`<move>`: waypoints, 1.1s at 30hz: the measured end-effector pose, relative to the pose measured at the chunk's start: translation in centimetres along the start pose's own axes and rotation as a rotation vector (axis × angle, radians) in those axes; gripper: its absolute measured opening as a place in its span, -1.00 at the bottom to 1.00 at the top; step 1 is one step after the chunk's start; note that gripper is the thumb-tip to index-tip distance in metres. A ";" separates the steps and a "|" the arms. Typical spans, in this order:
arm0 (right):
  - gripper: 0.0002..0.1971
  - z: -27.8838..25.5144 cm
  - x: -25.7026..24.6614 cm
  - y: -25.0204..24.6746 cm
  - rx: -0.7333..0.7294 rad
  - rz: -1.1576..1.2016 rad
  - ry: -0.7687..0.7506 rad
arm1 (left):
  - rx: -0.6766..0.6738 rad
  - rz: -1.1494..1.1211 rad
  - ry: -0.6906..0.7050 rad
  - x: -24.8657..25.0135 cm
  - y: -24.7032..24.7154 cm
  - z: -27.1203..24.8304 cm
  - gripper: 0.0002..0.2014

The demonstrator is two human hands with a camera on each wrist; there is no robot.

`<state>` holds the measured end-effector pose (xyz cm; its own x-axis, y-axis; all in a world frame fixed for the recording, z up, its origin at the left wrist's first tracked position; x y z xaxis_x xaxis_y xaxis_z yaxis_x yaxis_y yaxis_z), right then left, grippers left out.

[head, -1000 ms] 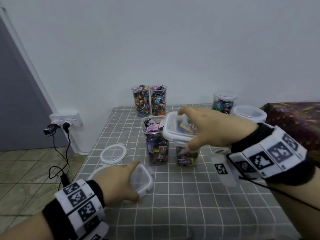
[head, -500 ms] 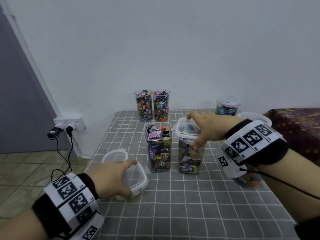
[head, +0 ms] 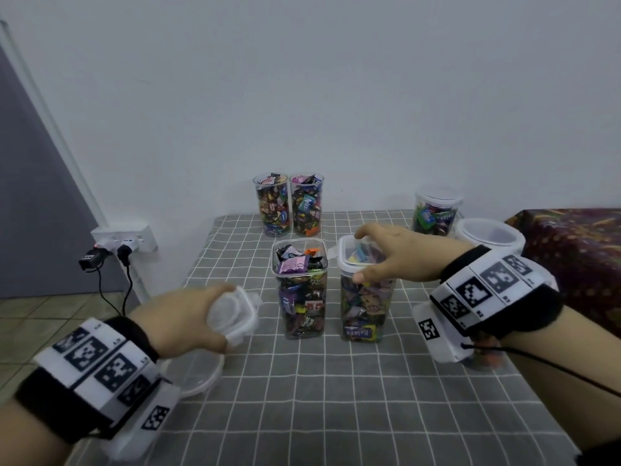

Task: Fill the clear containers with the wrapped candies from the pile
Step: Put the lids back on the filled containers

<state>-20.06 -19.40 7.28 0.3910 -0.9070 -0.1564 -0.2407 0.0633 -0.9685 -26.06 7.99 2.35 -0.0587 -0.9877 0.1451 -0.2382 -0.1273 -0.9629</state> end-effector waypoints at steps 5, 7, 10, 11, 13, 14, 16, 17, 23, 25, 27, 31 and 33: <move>-0.22 0.2 0.0 -0.1 0.016 -0.004 -0.025 | 0.116 -0.088 -0.012 -0.1 -4.4 0.8 -0.06; -0.22 0.2 0.1 -0.1 0.011 -0.003 -0.025 | 0.138 -0.123 0.032 0.9 -5.9 1.2 -0.05; -0.22 0.3 0.2 0.0 0.017 0.008 -0.030 | 0.158 -0.130 0.131 3.0 -7.5 2.6 -0.03; -0.23 0.3 0.2 0.0 0.020 0.013 -0.033 | 0.142 -0.135 0.167 3.9 -7.7 3.1 -0.03; -0.23 0.3 0.2 0.1 0.022 0.023 -0.033 | 0.088 -0.142 0.221 5.4 -7.6 4.2 -0.05; -0.24 0.3 0.2 0.1 0.023 0.026 -0.032 | 0.062 -0.144 0.236 6.1 -7.4 4.7 -0.05; -0.24 0.2 0.3 0.1 0.028 0.028 -0.030 | 0.027 -0.135 0.251 7.1 -6.9 5.7 -0.04; -0.24 0.2 0.3 0.2 0.029 0.026 -0.029 | 0.015 -0.122 0.255 7.4 -6.7 6.1 -0.02; -0.23 0.3 0.6 0.2 0.020 0.030 -0.033 | -0.048 -0.060 0.237 8.4 -6.3 7.4 -0.04; -0.24 0.3 0.7 0.1 0.016 0.042 -0.035 | -0.078 -0.073 0.235 8.6 -6.3 7.5 -0.07; -0.25 0.2 0.9 0.0 0.005 0.054 -0.033 | -0.107 -0.096 0.229 8.7 -6.3 7.5 -0.11; -0.26 -0.2 1.4 -0.5 -0.001 0.063 -0.014 | -0.103 -0.113 0.221 8.5 -6.1 7.3 -0.13; -0.27 -0.2 1.2 -0.4 0.003 0.050 -0.011 | -0.091 -0.088 0.220 8.6 -6.0 7.2 -0.13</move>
<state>-19.62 -20.63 7.51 0.3883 -0.8980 -0.2070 -0.2581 0.1097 -0.9599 -18.12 -0.45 7.69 -0.2413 -0.9282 0.2833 -0.3373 -0.1935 -0.9213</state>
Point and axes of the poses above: each hand's wrist, its own z-axis towards the middle knuckle, its own y-axis out of the palm, x = y × z, the point moved 4 cm from there along z, towards the middle knuckle, and after that the axes turned 7 degrees about -z, right-handed, at the moved point
